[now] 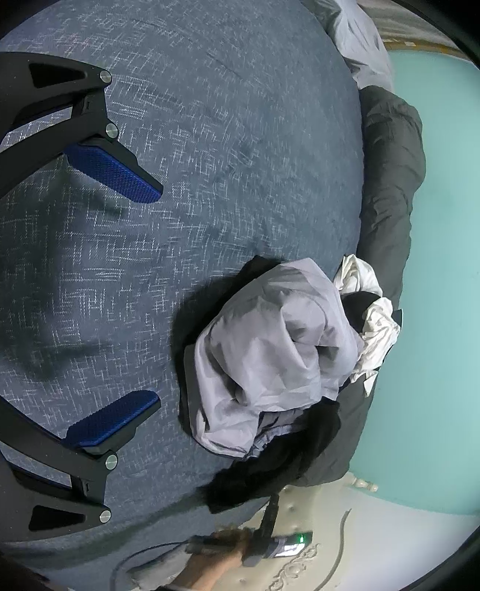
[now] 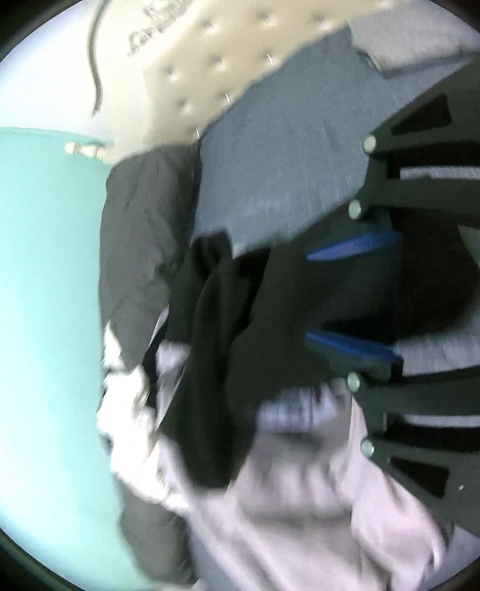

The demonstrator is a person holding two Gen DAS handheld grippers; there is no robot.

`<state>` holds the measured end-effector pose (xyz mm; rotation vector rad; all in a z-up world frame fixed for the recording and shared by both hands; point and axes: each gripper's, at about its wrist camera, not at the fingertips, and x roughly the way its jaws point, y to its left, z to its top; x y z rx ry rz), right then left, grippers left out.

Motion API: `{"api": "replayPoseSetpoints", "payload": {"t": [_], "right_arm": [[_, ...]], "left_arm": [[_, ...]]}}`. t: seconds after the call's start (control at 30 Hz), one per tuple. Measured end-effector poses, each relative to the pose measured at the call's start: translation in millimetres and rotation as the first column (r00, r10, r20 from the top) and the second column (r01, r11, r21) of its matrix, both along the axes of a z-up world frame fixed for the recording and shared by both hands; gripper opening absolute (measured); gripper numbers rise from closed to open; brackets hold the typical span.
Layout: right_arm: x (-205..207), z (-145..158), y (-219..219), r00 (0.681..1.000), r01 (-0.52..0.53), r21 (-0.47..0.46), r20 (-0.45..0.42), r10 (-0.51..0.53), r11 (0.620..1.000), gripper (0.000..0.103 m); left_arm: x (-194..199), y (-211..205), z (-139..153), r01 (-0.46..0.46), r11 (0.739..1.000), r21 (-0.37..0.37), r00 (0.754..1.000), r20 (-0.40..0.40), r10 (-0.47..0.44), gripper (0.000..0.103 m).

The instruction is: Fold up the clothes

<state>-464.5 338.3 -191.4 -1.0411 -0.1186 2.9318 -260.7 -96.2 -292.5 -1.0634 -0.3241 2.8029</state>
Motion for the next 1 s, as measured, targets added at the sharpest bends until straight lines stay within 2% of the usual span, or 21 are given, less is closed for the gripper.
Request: {"api": "replayPoseSetpoints", "payload": {"t": [0.03, 0.1, 0.17, 0.23, 0.27, 0.33, 0.43, 0.57, 0.7, 0.77, 0.83, 0.93, 0.97, 1.0], "right_arm": [[7.9, 2.8, -9.0, 0.999, -0.039, -0.053, 0.007, 0.04, 0.998, 0.059], [13.9, -2.1, -34.2, 0.984, -0.152, -0.141, 0.072, 0.164, 0.978, 0.066], [18.9, -12.9, -69.2, 0.954, -0.248, -0.164, 0.13, 0.271, 0.955, 0.067], [24.4, -24.1, -102.9, 0.911, -0.335, -0.193, 0.185, 0.37, 0.922, 0.069], [29.6, -32.3, -112.2, 0.896, -0.344, -0.214, 0.218, 0.388, 0.914, 0.069], [33.1, -50.3, -134.4, 0.877, -0.335, -0.252, 0.268, 0.398, 0.908, 0.071], [31.6, -75.7, -159.5, 0.869, -0.295, -0.264, 0.325, 0.373, 0.918, 0.073], [30.8, -91.8, -174.7, 0.871, -0.273, -0.245, 0.346, 0.347, 0.93, 0.074], [29.8, -104.9, -200.0, 0.852, -0.291, -0.225, 0.381, 0.359, 0.93, 0.075], [29.7, -106.8, -205.4, 0.857, -0.296, -0.216, 0.37, 0.359, 0.93, 0.071], [29.5, -106.1, -207.7, 0.869, -0.291, -0.206, 0.352, 0.348, 0.934, 0.047], [30.3, -100.8, -209.5, 0.884, -0.285, -0.193, 0.325, 0.335, 0.939, 0.026], [32.1, -97.9, -212.3, 0.887, -0.295, -0.174, 0.317, 0.337, 0.94, 0.021], [35.1, -93.6, -215.8, 0.89, -0.309, -0.153, 0.303, 0.342, 0.939, 0.013]], "left_arm": [[0.4, -0.5, 1.4, -0.002, 1.0, 0.0, 1.0, -0.002, 0.002, 0.103], [2.2, -2.0, 4.8, -0.007, 1.0, 0.001, 1.0, -0.011, 0.007, 0.103], [3.7, -4.1, 7.7, -0.01, 1.0, 0.005, 1.0, -0.017, 0.01, 0.103], [4.5, -6.5, 9.3, -0.013, 1.0, 0.01, 1.0, -0.019, 0.013, 0.103], [4.7, -7.6, 9.5, -0.015, 1.0, 0.013, 1.0, -0.019, 0.015, 0.103], [4.9, -9.2, 9.3, -0.017, 1.0, 0.019, 1.0, -0.017, 0.017, 0.103], [5.1, -10.2, 7.9, -0.016, 1.0, 0.025, 1.0, -0.013, 0.017, 0.103], [3.9, -9.3, 4.1, -0.01, 0.999, 0.03, 1.0, -0.004, 0.01, 0.103], [3.5, -7.3, 0.9, -0.007, 1.0, 0.03, 1.0, 0.003, 0.007, 0.103], [3.4, -6.8, -0.2, -0.006, 1.0, 0.029, 1.0, 0.006, 0.006, 0.103], [3.5, -7.4, 0.4, -0.007, 1.0, 0.03, 1.0, 0.004, 0.007, 0.103], [3.5, -8.6, 1.3, -0.01, 0.999, 0.031, 1.0, 0.002, 0.01, 0.103], [3.7, -8.9, 1.3, -0.011, 0.999, 0.032, 1.0, 0.002, 0.011, 0.103], [3.7, -9.4, 1.4, -0.012, 0.999, 0.032, 1.0, 0.002, 0.012, 0.103]]}}
